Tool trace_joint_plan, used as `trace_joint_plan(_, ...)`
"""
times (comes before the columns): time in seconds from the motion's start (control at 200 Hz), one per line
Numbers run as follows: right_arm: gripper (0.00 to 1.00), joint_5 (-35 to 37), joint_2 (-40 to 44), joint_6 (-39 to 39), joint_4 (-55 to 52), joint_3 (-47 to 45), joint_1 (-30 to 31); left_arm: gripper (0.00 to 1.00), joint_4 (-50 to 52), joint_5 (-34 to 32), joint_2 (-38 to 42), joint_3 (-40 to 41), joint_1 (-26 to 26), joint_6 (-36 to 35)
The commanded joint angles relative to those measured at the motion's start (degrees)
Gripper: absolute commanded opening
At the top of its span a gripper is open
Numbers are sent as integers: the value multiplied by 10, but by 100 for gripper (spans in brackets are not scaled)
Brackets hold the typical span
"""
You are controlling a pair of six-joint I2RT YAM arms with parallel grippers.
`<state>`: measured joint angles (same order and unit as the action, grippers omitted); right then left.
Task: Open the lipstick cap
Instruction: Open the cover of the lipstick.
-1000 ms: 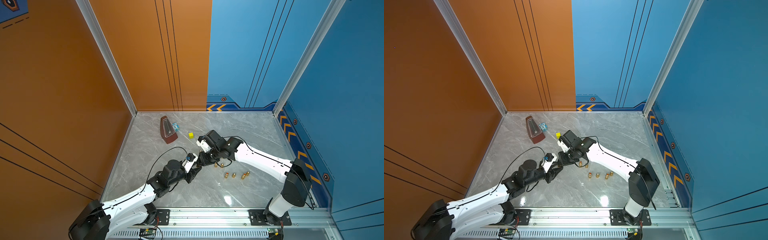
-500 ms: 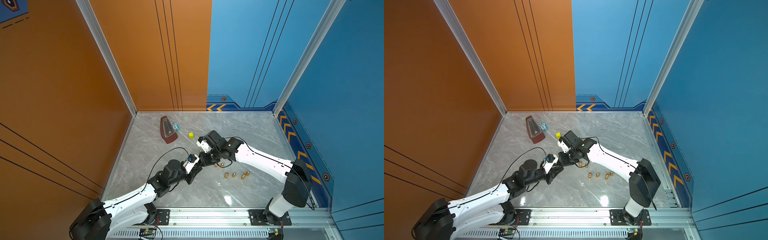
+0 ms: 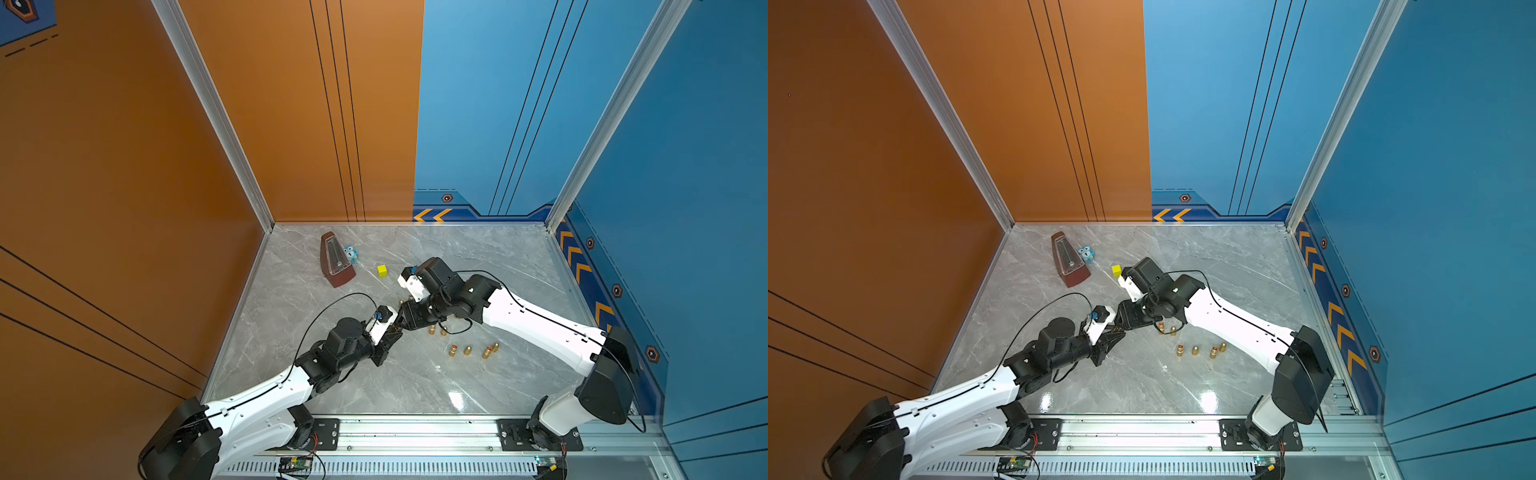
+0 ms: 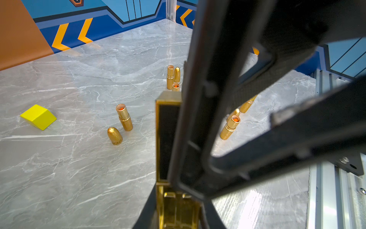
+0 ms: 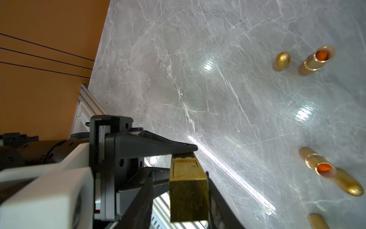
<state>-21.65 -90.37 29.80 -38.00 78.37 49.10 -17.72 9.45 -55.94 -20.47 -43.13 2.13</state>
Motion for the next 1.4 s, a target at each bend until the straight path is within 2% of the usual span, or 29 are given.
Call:
trace_joint_plan(0.0, 40, 0, -17, -16, -17, 16, 1, 0, 15, -3, 2, -20, 1, -5)
trace_joint_plan(0.05, 39, -2, -21, -17, -17, 18, 2, 0, 16, -3, 2, -20, 0, -4)
trace_joint_plan(0.165, 28, 5, -20, -23, -17, 17, 3, 0, 15, 0, 4, -19, 0, -4)
trace_joint_plan(0.34, 24, 30, 2, -29, -18, 12, -1, 0, 32, -9, 7, -15, 0, -6)
trace_joint_plan(0.741, 22, 18, 55, -20, -17, 12, -30, 0, 109, -57, 49, -12, -1, -24)
trace_joint_plan(1.176, 22, 15, 101, -12, -4, -23, -40, 0, 116, -57, 50, -15, -1, -24)
trace_joint_plan(1.251, 22, 33, 108, -9, -4, -39, -38, 0, 117, -58, 62, -14, -1, -21)
trace_joint_plan(1.396, 22, 114, 112, -3, -6, -92, -18, 0, 117, -80, 90, -4, 1, -17)
